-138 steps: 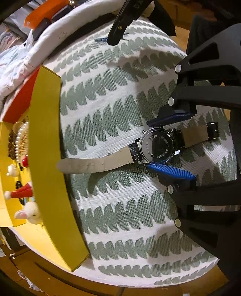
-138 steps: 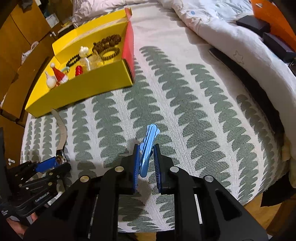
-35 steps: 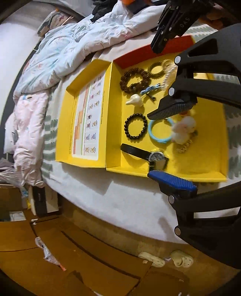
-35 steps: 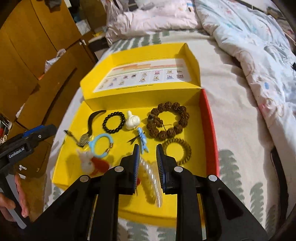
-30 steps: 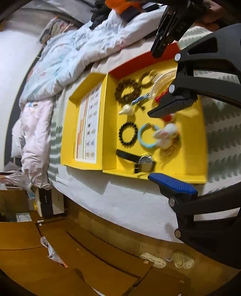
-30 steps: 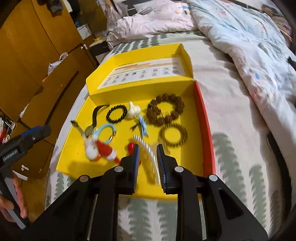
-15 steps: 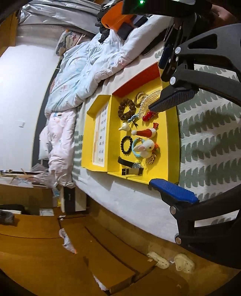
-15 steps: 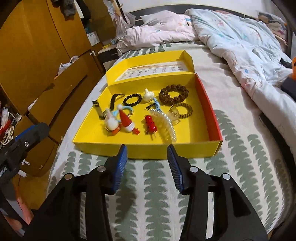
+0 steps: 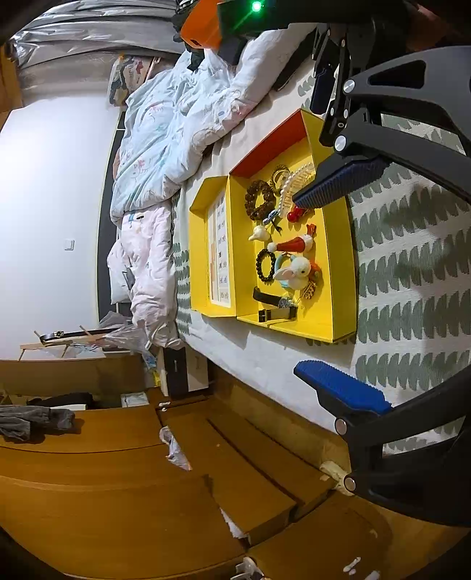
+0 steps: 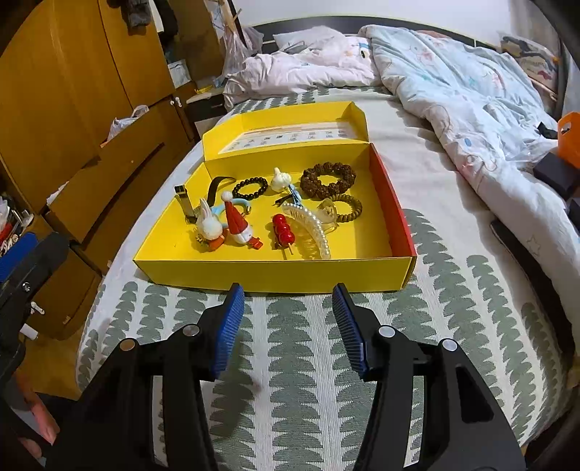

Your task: Organize jewelry

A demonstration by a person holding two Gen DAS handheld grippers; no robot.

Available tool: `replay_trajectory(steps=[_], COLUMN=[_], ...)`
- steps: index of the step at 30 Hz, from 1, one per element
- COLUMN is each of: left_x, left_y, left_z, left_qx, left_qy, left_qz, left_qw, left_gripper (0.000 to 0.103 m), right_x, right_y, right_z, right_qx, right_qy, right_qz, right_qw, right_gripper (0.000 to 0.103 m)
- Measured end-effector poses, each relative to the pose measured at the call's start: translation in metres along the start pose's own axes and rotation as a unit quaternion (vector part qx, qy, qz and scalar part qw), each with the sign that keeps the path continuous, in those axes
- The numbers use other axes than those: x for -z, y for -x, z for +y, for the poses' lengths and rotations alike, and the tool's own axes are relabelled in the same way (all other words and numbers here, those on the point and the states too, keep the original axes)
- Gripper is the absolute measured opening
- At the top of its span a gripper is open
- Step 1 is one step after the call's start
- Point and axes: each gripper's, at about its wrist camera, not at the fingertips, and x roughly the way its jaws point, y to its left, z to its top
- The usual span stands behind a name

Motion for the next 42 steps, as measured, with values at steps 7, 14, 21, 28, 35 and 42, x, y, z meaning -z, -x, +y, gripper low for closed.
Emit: replay_trajectory(steps=[7,14,21,28,35,42], left_x=[0.003,0.004,0.005,0.006,0.006,0.006], left_y=[-0.001,0.000,-0.005,-0.009,-0.011,-0.015], left_z=[0.001,-0.001,-0.002,-0.003,-0.002,-0.006], left_qx=[-0.016,-0.023,-0.030,-0.025,-0.023,-0.020], left_qy=[0.001,0.000,-0.004,-0.004,-0.006,-0.010], left_qz=[0.009,0.012,0.028,0.045,0.052,0.061], left_qw=[0.9998,0.9997,0.9992,0.9987,0.9984,0.9979], left_gripper=[0.088,0.094,0.097,0.098,0.098,0.098], right_x=[0.003,0.004,0.003,0.003,0.003,0.005], right_y=[-0.001,0.001,0.001,0.001,0.001,0.000], right_z=[0.000,-0.002,-0.005,-0.005,-0.006,-0.009], right_qx=[0.010,0.022,0.029,0.030,0.032,0.033], right_qy=[0.003,0.001,-0.006,-0.007,-0.006,-0.006], right_qz=[0.003,-0.001,-0.004,-0.003,-0.004,0.000], right_qw=[1.000,1.000,1.000,1.000,0.999,0.999], right_gripper=[0.054,0.054,0.054,0.054,0.054,0.054])
